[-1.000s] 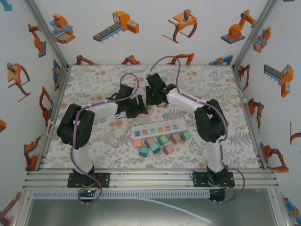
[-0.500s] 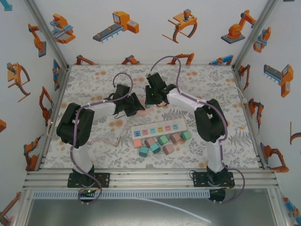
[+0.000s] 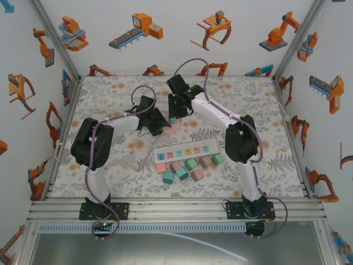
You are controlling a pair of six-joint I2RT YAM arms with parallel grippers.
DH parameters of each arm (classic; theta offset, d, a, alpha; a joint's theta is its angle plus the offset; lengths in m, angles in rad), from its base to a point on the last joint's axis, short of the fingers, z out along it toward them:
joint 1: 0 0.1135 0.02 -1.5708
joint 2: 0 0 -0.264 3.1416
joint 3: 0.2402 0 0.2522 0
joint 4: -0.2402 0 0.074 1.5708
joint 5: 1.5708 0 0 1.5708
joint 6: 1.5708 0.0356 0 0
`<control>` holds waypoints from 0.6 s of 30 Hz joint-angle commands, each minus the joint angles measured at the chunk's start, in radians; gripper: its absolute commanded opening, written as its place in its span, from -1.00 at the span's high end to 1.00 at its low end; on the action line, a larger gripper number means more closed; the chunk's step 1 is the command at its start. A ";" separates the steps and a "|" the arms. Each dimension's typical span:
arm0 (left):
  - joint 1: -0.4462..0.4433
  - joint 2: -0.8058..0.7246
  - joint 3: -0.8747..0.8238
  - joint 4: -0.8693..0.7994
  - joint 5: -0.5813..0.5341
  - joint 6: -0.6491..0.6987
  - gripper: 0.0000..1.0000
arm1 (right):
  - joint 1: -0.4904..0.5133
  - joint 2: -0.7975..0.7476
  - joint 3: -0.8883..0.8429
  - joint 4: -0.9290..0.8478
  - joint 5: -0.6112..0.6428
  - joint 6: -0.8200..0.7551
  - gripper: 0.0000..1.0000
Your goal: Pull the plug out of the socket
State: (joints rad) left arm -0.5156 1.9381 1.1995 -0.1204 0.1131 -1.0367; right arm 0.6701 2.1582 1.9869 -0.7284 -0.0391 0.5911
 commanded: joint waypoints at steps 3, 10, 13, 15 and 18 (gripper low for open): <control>0.015 0.123 -0.075 -0.232 -0.229 -0.065 0.10 | 0.003 -0.014 0.101 -0.088 -0.135 0.124 1.00; 0.019 0.098 -0.085 -0.166 -0.190 -0.018 -0.01 | -0.019 -0.078 0.065 -0.088 -0.048 0.073 1.00; 0.026 0.064 -0.084 -0.142 -0.186 0.028 -0.10 | -0.027 -0.174 -0.026 0.014 -0.038 0.058 1.00; 0.032 0.041 -0.082 -0.099 -0.163 0.083 -0.21 | -0.037 -0.240 -0.091 0.084 -0.034 0.054 1.00; 0.043 0.003 -0.067 -0.058 -0.147 0.171 -0.40 | -0.063 -0.348 -0.199 0.191 -0.066 0.054 1.00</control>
State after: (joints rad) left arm -0.4934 1.9144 1.1805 -0.0608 0.0513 -1.0084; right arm 0.6304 1.9423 1.8374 -0.6807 -0.0917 0.6552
